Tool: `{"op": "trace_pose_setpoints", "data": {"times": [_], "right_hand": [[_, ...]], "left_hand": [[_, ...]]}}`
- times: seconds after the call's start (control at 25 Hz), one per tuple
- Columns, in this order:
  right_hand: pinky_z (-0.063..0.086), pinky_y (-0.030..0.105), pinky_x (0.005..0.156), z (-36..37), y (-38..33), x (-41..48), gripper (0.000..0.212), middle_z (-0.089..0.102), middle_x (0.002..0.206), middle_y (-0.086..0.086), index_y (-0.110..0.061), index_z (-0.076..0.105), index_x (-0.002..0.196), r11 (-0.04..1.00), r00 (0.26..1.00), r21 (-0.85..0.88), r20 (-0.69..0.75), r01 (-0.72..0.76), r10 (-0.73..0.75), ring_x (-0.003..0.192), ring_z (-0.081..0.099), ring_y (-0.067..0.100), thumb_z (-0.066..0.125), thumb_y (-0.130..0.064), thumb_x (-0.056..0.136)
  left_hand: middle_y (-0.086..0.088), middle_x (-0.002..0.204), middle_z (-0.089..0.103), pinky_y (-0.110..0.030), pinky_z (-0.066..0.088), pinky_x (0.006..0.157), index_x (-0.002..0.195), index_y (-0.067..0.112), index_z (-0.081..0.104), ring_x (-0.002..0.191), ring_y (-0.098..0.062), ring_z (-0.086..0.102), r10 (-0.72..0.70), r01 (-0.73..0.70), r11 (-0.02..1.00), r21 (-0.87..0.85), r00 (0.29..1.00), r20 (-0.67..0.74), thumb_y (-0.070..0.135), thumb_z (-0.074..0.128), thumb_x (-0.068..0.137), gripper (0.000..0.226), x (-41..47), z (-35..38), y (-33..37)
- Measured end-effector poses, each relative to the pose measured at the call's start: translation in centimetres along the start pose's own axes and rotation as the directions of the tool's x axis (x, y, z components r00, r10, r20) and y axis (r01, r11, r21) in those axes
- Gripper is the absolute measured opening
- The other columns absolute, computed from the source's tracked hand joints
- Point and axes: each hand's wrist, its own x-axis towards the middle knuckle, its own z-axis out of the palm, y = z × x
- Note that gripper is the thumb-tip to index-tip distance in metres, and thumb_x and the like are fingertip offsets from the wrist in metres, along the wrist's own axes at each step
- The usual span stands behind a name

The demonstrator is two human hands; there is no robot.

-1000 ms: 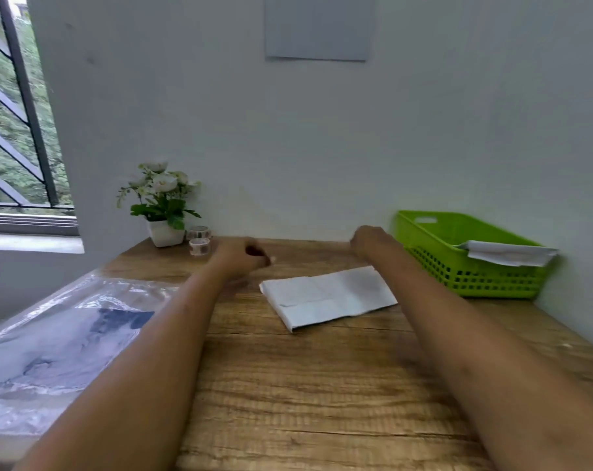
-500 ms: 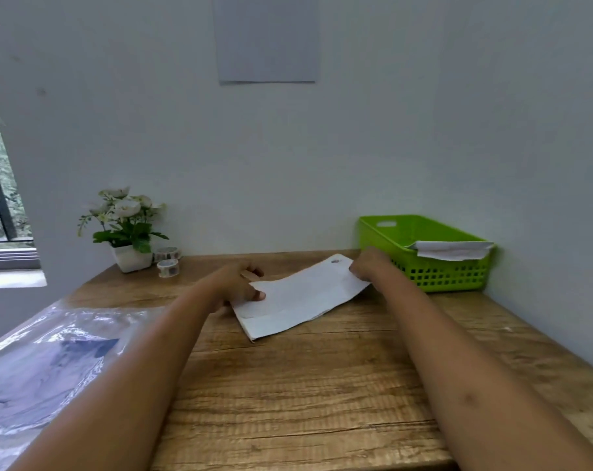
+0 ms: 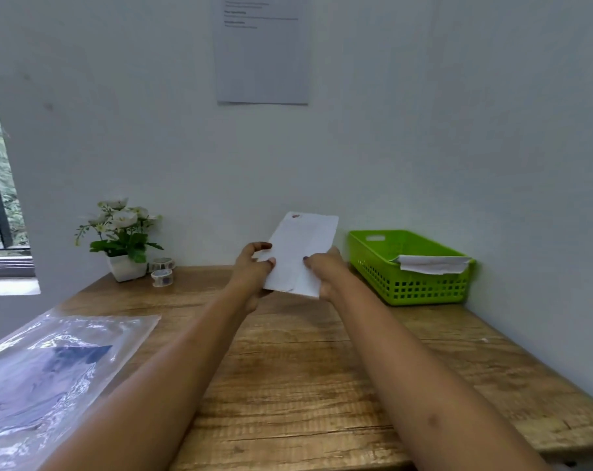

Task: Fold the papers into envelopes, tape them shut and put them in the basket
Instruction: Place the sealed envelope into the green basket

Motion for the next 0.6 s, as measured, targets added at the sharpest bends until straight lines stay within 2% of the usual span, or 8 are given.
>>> {"op": "trace_pose_setpoints", "data": {"times": [0.08, 0.12, 0.24, 0.32, 0.44, 0.48, 0.6], "right_hand": [[0.054, 0.041, 0.079, -0.1, -0.7, 1.5, 0.047, 0.059, 0.12, 0.01, -0.007, 0.043, 0.13, 0.998, 0.999, -0.052, -0.017, 0.03, -0.031, 0.105, 0.06, 0.032, 0.049, 0.007, 0.085], [0.054, 0.04, 0.078, -0.1, -0.8, 2.8, 0.046, 0.061, 0.118, 0.011, -0.006, 0.047, 0.128, 0.996, 0.999, -0.079, -0.025, 0.029, -0.031, 0.103, 0.061, 0.032, 0.048, 0.008, 0.084], [0.053, 0.039, 0.081, -0.9, -1.0, 5.4, 0.036, 0.064, 0.115, 0.013, -0.003, 0.057, 0.119, 0.987, 1.0, -0.163, -0.017, 0.004, -0.006, 0.104, 0.062, 0.032, 0.048, 0.008, 0.087], [0.052, 0.039, 0.083, -1.3, -0.7, 7.1, 0.036, 0.063, 0.12, 0.016, 0.0, 0.057, 0.121, 0.982, 0.999, -0.186, -0.019, -0.039, 0.036, 0.107, 0.061, 0.033, 0.051, 0.008, 0.087], [0.051, 0.047, 0.092, -1.9, -2.5, 8.1, 0.035, 0.063, 0.12, 0.018, 0.002, 0.058, 0.119, 0.981, 0.995, -0.172, -0.055, -0.093, 0.085, 0.107, 0.061, 0.035, 0.056, 0.007, 0.084], [0.051, 0.048, 0.092, -2.1, -3.0, 7.9, 0.034, 0.063, 0.12, 0.018, 0.003, 0.059, 0.118, 0.98, 0.995, -0.176, -0.05, -0.098, 0.09, 0.106, 0.062, 0.034, 0.058, 0.006, 0.084], [0.053, 0.036, 0.074, -4.3, -5.8, 6.5, 0.031, 0.062, 0.113, 0.017, 0.007, 0.058, 0.117, 0.968, 0.99, -0.213, -0.077, -0.134, 0.12, 0.096, 0.06, 0.027, 0.059, 0.004, 0.087]], "left_hand": [[-0.004, 0.11, 0.054, -0.036, 0.053, 0.069, 0.115, 0.024, 0.053, 0.088, -0.02, 0.056, -0.09, 0.086, 0.99, 0.116, 0.996, 0.03, 0.013, 0.051, 0.095, 0.023, 1.0, 0.5, 0.5], [-0.005, 0.111, 0.056, -0.036, 0.051, 0.072, 0.113, 0.025, 0.055, 0.089, -0.02, 0.057, -0.169, 0.149, 0.968, 0.203, 0.982, 0.087, 0.015, 0.052, 0.095, 0.021, 2.1, 0.0, 0.9], [-0.005, 0.11, 0.062, -0.035, 0.05, 0.07, 0.111, 0.027, 0.061, 0.083, -0.02, 0.062, -0.366, 0.262, 0.899, 0.351, 0.889, 0.274, 0.014, 0.05, 0.095, 0.023, 5.7, -1.7, 2.3], [-0.006, 0.111, 0.062, -0.034, 0.05, 0.067, 0.112, 0.026, 0.063, 0.08, -0.02, 0.06, -0.368, 0.243, 0.903, 0.354, 0.864, 0.344, 0.012, 0.049, 0.096, 0.026, 8.4, -1.9, 2.6], [-0.01, 0.118, 0.061, -0.03, 0.052, 0.069, 0.106, 0.018, 0.065, 0.091, -0.02, 0.06, -0.358, 0.241, 0.92, 0.31, 0.839, 0.409, 0.01, 0.047, 0.097, 0.021, 10.9, 0.4, 3.9], [-0.01, 0.117, 0.062, -0.027, 0.053, 0.068, 0.106, 0.015, 0.065, 0.093, -0.02, 0.06, -0.338, 0.233, 0.929, 0.289, 0.852, 0.399, 0.01, 0.046, 0.098, 0.022, 10.8, 1.2, 4.1], [-0.004, 0.104, 0.061, -0.021, 0.051, 0.068, 0.121, 0.008, 0.059, 0.086, -0.014, 0.057, -0.303, 0.215, 0.941, 0.262, 0.881, 0.364, 0.008, 0.042, 0.098, 0.028, 9.8, 4.8, 5.0]]}}
